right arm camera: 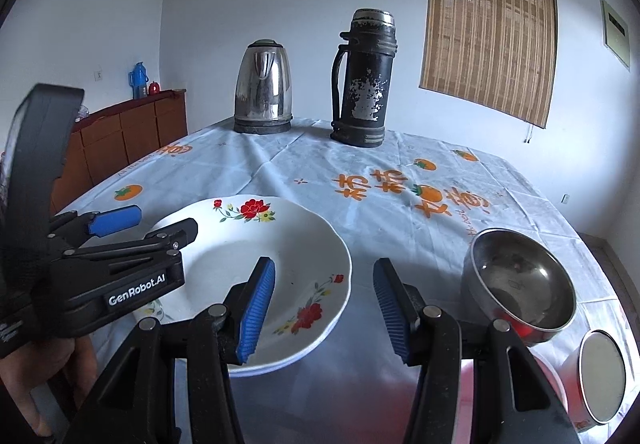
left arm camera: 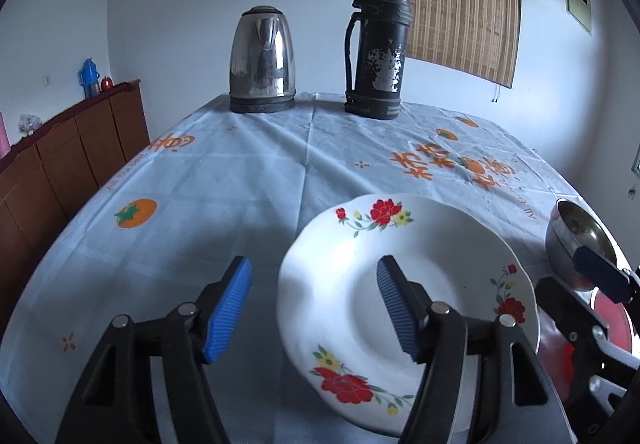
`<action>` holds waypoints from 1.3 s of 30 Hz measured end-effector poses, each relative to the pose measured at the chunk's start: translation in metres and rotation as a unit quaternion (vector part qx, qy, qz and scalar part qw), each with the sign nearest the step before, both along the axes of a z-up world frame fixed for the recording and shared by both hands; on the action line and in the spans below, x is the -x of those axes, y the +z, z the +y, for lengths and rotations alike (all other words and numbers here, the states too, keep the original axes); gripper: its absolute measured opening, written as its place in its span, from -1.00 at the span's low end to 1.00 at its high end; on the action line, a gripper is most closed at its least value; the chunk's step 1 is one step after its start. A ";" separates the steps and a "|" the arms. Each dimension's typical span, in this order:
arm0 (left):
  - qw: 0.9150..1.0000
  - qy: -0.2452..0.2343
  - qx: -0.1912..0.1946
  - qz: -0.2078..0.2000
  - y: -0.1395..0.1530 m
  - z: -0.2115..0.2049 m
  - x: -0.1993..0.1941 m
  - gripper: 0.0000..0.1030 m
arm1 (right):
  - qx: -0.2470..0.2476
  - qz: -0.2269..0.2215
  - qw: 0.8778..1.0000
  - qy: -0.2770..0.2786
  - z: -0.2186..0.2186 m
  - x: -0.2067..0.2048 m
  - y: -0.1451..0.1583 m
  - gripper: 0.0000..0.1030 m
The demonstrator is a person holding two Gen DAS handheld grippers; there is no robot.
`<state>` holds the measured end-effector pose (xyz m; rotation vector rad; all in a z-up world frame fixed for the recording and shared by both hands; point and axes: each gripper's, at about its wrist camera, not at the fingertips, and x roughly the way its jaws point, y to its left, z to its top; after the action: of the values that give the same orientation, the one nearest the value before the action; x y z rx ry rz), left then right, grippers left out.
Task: Organize plates and bowls
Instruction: 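Move both grippers to the rim of the pink plastic bowl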
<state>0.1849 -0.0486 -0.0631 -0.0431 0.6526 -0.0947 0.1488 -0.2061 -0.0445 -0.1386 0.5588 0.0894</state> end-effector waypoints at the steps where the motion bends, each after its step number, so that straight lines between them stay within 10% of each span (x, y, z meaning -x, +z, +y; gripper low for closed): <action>1: 1.000 -0.003 0.005 0.005 0.000 -0.001 0.001 0.28 | 0.000 -0.001 1.000 -0.001 -0.003 0.004 0.001 0.04; 39: 0.976 -0.216 0.004 0.038 0.023 -0.149 0.085 0.28 | -0.005 0.009 0.995 -0.100 -0.132 0.089 0.016 0.04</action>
<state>0.1004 -0.1974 -0.0403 0.0883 0.7292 -0.5182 0.0602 -0.3383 -0.0287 -0.0719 0.5874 -0.1008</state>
